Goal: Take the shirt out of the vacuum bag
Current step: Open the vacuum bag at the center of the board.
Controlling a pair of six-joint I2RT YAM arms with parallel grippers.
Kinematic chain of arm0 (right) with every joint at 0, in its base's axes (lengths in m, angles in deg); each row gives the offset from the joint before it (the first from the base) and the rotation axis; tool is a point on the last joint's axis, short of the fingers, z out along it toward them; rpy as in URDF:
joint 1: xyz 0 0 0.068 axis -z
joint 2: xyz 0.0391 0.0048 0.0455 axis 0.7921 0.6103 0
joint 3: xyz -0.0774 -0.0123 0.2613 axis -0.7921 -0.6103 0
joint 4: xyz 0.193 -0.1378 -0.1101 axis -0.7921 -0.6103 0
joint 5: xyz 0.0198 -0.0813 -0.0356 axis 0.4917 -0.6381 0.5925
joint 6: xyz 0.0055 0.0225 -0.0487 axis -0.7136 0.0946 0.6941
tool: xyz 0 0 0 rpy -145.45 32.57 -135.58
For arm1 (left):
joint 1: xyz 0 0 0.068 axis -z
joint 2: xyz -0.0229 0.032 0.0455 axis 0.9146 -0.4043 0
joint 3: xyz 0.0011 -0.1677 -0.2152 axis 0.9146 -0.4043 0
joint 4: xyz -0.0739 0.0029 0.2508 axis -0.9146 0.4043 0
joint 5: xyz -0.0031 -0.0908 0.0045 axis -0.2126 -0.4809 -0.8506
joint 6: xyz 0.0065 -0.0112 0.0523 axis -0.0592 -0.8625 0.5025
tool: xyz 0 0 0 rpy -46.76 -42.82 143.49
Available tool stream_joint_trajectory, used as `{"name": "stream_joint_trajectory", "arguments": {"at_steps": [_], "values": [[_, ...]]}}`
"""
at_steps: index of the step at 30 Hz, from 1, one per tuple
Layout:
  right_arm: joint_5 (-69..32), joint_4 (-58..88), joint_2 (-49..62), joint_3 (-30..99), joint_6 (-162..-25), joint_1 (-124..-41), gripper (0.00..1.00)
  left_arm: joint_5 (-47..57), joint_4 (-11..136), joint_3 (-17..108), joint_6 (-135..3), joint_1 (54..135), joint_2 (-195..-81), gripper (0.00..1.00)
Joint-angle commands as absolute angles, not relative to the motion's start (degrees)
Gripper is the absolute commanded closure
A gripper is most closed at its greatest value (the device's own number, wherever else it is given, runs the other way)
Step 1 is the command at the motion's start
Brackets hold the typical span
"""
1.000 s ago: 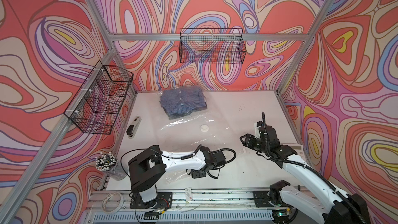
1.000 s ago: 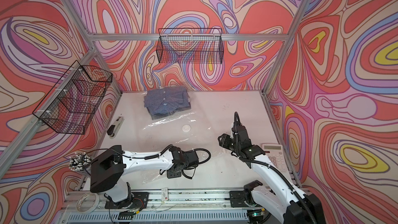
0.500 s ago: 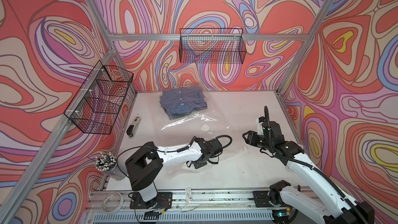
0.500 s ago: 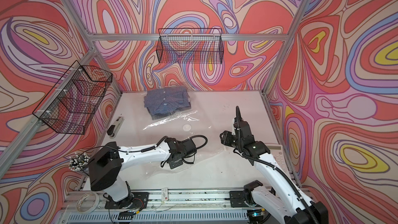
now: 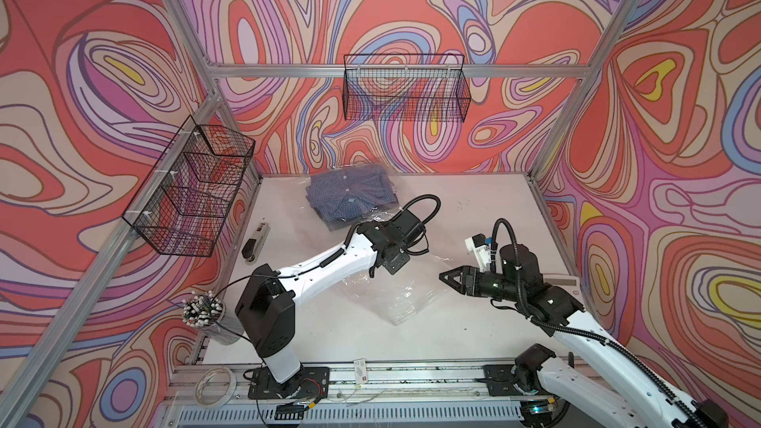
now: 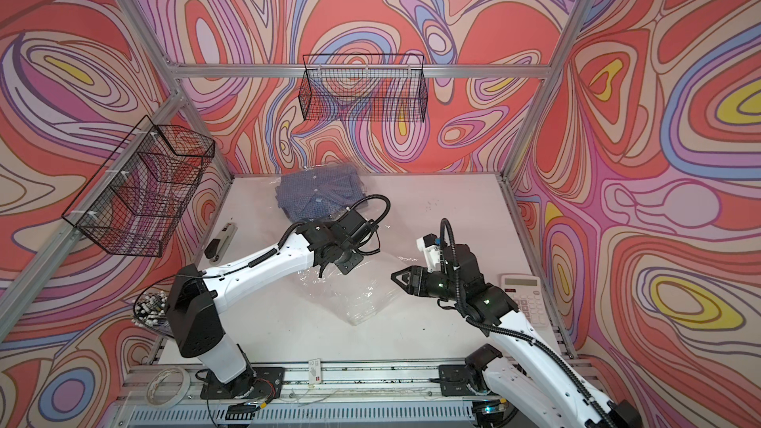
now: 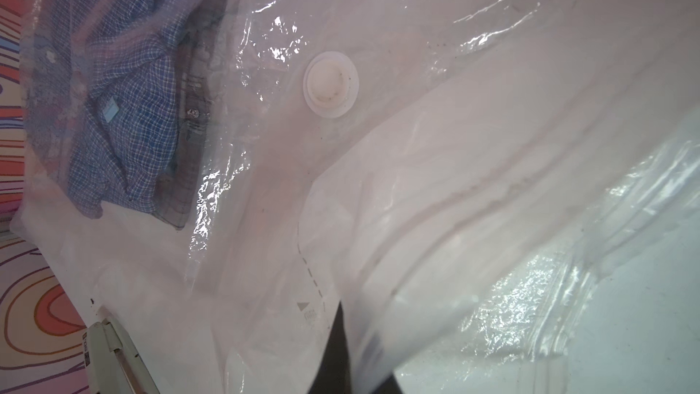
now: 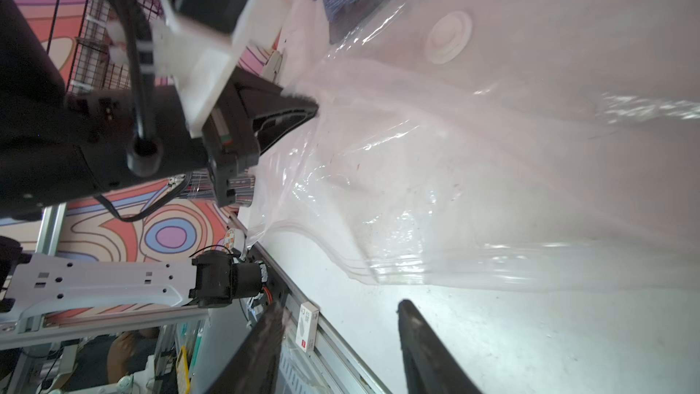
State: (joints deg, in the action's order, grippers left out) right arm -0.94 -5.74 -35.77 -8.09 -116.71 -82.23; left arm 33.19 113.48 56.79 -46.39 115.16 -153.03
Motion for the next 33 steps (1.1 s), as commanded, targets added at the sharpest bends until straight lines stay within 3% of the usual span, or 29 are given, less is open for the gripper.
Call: {"name": "stream_joint_trajectory", "arguments": {"at_steps": [1, 8, 17, 23, 28, 31, 33], "values": [[-5.49, 5.63, -33.53, -11.66, -123.4, -88.74, 0.5, 31.92, 113.51, 61.9, -47.59, 114.45, -153.8, 1.0], [-19.61, 21.43, -24.8, -17.8, -129.89, -93.34, 0.52, 30.92, 115.18, 65.76, -48.01, 113.62, -150.75, 1.0], [-25.35, 29.98, -3.2, -7.58, -127.64, -93.26, 0.52, 30.57, 116.66, 72.04, -50.05, 113.61, -148.29, 1.0], [-32.75, 32.84, 3.74, -6.25, -130.95, -92.24, 0.52, 29.33, 115.42, 73.56, -51.22, 113.78, -146.68, 1.0], [-32.27, 32.53, 2.23, -10.85, -132.16, -85.27, 0.52, 30.65, 116.95, 77.61, -49.69, 113.75, -145.57, 1.0], [-30.05, 22.89, 3.77, -2.07, -124.16, -85.34, 0.51, 30.21, 117.88, 79.97, -48.84, 113.78, -146.27, 1.0], [-26.92, 24.07, 5.91, 1.74, -123.15, -85.56, 0.5, 29.89, 117.97, 81.12, -48.61, 113.85, -147.04, 1.0]]}}
